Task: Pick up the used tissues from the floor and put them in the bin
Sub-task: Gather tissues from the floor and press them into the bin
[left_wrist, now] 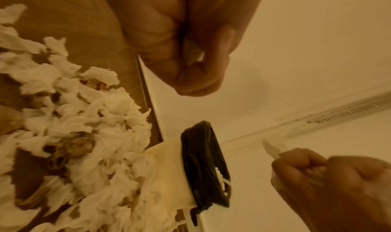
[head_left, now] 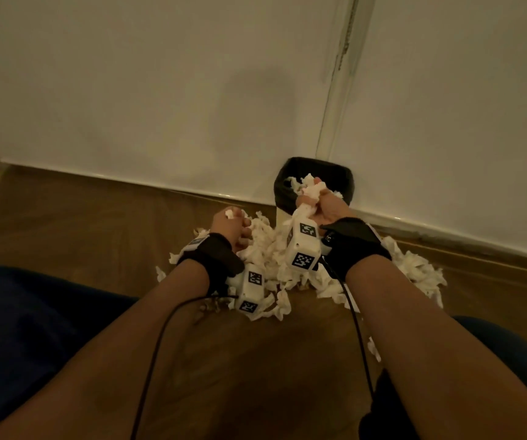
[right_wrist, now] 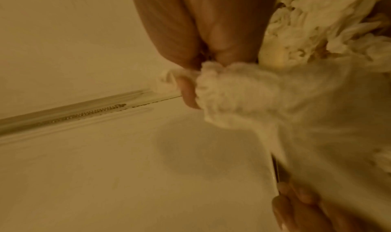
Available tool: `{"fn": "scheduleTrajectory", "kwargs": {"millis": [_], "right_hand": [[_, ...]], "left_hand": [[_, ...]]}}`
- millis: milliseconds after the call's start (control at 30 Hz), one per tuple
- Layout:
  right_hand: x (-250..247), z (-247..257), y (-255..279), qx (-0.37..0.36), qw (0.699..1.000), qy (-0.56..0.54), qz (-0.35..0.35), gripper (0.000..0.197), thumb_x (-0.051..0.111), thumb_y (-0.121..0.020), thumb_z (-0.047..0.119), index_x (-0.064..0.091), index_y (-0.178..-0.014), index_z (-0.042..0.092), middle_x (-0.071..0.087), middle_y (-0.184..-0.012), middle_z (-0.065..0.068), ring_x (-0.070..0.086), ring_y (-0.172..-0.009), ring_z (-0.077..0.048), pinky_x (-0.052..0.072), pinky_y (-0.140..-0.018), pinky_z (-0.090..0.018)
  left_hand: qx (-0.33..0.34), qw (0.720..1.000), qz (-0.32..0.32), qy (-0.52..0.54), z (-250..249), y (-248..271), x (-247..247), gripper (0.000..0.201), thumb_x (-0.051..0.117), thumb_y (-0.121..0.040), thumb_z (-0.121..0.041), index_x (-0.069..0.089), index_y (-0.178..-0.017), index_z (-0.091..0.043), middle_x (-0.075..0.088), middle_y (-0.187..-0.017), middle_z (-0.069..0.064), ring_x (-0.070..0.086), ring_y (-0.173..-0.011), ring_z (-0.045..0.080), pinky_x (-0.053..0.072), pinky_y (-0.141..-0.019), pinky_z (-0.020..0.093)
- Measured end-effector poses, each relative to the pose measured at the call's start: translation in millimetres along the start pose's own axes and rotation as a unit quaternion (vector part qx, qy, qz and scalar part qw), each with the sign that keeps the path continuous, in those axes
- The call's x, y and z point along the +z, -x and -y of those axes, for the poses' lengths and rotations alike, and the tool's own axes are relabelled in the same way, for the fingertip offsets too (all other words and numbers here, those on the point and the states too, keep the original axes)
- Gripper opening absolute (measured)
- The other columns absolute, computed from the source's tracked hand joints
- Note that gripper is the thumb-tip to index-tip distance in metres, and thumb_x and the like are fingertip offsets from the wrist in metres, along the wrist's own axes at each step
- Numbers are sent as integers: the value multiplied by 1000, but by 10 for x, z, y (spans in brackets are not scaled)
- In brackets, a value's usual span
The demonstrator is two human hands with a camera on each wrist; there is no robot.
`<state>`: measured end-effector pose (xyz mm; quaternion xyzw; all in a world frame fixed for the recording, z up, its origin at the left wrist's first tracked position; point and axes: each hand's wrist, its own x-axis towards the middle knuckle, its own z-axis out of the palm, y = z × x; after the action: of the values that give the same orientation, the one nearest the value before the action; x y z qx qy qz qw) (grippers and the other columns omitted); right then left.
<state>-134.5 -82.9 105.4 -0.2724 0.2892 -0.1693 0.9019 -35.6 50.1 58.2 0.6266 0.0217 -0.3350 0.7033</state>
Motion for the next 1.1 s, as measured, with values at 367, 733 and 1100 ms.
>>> {"fn": "scheduleTrajectory", "kwargs": {"millis": [367,733,1100], "right_hand": [[-21,578,376,-162,981,-107,-4,13,32,-64,4,43,-66,10,44,-66,-2,42,-58,-19,33,-56,-25],[-75,1064,-40,-259,928,-268,-20,4,35,-58,12,33,-54,13,35,-54,-2,32,-50,-17,27,-56,-23],[-322,953,-958,-232,923,-306,-31,10,31,-57,7,32,-56,16,36,-49,-1,31,-50,-17,33,-59,-24]], "left_hand": [[-16,991,133,-15,-109,311,512,28,30,-92,-23,34,-65,-17,32,-47,-4,25,-37,8,18,-38,15],[101,985,130,-54,-595,23,1064,39,24,-98,7,41,-126,-13,36,-68,4,42,-43,10,35,-44,19],[116,985,117,-54,-397,-841,1250,55,49,-87,15,36,-139,1,44,-136,26,50,-119,34,42,-100,38]]}}
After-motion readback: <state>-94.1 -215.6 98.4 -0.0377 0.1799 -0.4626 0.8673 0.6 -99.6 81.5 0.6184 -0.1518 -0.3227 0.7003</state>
